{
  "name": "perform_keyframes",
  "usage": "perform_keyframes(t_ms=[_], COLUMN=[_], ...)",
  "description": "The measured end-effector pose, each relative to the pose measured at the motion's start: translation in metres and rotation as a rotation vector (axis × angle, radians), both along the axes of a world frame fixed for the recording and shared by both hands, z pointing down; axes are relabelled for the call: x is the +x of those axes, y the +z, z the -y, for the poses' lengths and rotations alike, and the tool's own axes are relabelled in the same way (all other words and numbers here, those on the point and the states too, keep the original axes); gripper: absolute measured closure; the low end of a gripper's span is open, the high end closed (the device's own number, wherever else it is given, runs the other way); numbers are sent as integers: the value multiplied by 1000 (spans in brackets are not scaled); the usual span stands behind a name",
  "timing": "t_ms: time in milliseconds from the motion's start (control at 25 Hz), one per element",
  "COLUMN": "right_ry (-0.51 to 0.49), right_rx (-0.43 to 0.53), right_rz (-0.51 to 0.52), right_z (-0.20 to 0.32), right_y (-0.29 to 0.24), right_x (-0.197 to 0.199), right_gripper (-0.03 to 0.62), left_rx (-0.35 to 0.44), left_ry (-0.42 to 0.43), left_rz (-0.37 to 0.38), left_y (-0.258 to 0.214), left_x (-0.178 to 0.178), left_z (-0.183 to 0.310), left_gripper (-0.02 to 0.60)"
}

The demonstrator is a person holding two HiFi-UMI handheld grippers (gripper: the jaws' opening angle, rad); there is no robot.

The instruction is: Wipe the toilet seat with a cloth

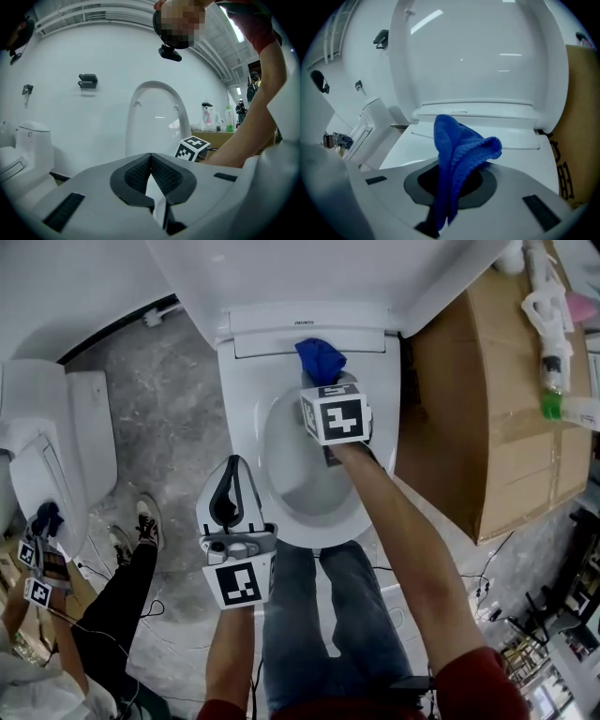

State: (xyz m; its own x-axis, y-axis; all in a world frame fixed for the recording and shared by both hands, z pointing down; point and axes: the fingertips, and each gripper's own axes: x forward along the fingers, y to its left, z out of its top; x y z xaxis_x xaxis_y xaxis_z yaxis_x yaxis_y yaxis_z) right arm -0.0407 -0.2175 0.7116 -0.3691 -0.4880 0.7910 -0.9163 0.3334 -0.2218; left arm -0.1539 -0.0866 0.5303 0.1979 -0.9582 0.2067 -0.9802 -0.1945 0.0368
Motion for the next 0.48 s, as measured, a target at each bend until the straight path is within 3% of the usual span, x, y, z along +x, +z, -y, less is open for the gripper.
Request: perform_keyframes(t_ms=[240,480], right_ry=[4,5], right_rx=[25,151], right_rz=[38,129], right_z=[-6,-35], right_y=[-16,-102], right_x=[1,0], right_gripper=[536,536], left_rx=[48,46], left_ry=[-10,-90], left_rz=[2,-62], left_y=[-19,-64], left_x=[-6,-3], left_z=[5,10], left_gripper=[566,565])
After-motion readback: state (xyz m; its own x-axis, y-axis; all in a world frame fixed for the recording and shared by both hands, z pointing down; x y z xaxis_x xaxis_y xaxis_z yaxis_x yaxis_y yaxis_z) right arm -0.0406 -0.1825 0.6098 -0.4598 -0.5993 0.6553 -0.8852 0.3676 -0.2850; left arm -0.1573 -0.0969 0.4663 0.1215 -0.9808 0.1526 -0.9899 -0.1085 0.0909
